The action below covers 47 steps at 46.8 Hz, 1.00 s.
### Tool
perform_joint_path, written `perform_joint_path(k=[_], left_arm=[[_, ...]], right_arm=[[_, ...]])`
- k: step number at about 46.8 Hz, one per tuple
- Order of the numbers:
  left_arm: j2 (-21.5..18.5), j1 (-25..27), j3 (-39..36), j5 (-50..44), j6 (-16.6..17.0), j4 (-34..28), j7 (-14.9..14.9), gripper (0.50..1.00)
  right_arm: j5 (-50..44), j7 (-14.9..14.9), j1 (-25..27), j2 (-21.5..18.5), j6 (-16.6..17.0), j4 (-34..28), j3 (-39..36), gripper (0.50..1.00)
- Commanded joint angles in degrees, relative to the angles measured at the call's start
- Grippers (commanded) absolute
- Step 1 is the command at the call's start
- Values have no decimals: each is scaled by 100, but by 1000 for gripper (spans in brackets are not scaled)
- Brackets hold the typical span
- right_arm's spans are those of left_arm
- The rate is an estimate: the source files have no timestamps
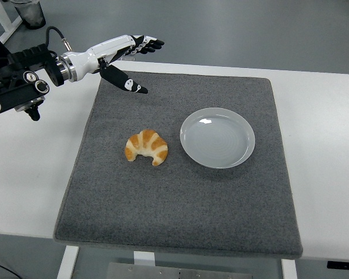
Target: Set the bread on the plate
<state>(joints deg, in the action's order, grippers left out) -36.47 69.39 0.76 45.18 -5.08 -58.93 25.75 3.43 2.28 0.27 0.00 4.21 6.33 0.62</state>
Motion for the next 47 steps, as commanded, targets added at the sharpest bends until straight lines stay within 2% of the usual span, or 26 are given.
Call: perform_joint_path(k=[1, 8, 16, 26, 38, 47], left_arm=[[-176, 302, -497, 0, -73, -188, -8, 1000], [-335, 795, -1358, 0, -73, -593, -52, 999], [-326, 988, -1948, 0, -81, -830, -70, 996], [-194, 953, -2063, 8, -20, -901, -298, 981], [52, 883, -2089, 0, -11, -962, -447, 971], [210, 830, -2221, 8, 24, -1024, -527, 943]], right_arm=[[0, 0, 0, 0, 1, 0, 0, 952], [0, 0, 0, 0, -7, 0, 0, 952], [0, 0, 0, 0, 1, 0, 0, 952], [0, 0, 0, 0, 1, 0, 0, 952], [0, 0, 0, 0, -7, 0, 0, 952], [0, 0, 0, 0, 1, 0, 0, 954]])
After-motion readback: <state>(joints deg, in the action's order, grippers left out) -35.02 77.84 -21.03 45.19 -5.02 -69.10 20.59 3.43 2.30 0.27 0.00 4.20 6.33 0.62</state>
